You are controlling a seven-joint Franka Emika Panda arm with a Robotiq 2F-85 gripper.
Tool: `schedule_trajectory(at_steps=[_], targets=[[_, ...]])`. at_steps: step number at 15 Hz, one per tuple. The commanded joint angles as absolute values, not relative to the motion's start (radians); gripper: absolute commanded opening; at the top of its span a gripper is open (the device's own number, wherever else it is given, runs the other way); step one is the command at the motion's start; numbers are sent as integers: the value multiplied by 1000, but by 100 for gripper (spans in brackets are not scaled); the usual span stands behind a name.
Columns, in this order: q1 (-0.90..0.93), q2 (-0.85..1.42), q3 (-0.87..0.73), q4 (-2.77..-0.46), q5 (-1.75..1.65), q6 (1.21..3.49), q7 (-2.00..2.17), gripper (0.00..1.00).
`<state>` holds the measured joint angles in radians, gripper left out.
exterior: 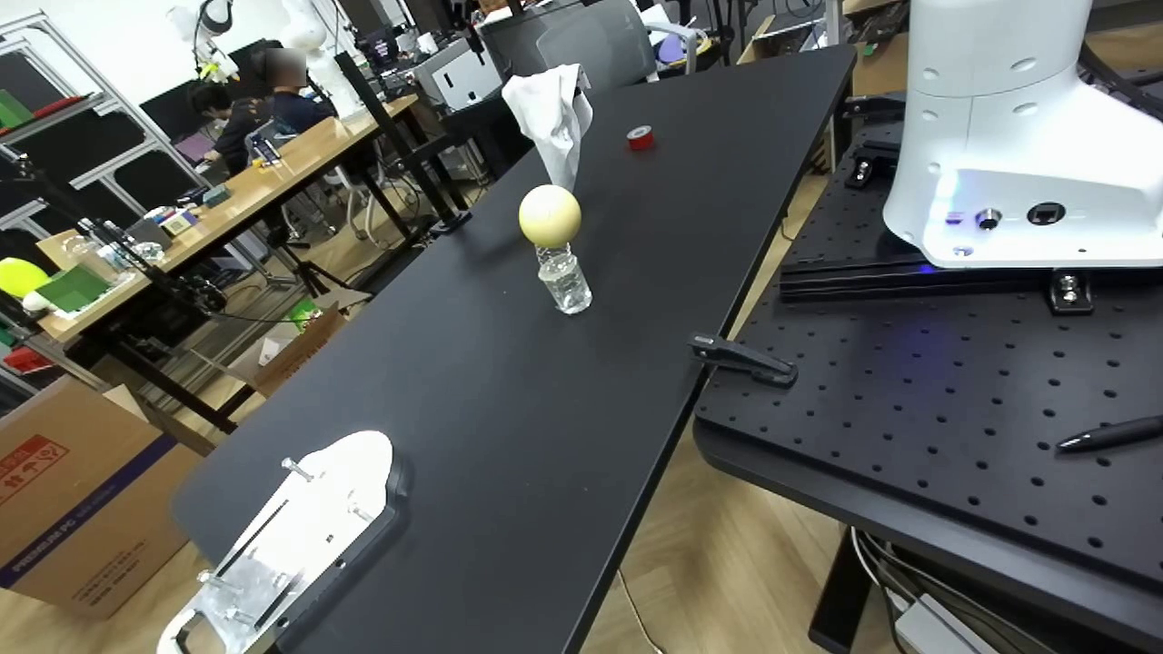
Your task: Take the cloth on the object and put it on the table
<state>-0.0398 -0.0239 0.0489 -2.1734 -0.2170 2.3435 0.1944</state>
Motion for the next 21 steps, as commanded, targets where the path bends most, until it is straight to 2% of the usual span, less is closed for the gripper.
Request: schedule_trajectory(at_steps=[1,8,9,10,20,21], targets=[[-27,22,28,-2162,-212,2355,137,100],[-26,101,15,-2141,-207,2359,6,100],[-25,109,15,-2139,-203,2363,-5,75],[-24,114,16,-2137,-202,2368,-16,75],[-19,115,20,-2141,-155,2379,-99,5],[-18,110,21,-2143,-145,2378,-116,5]])
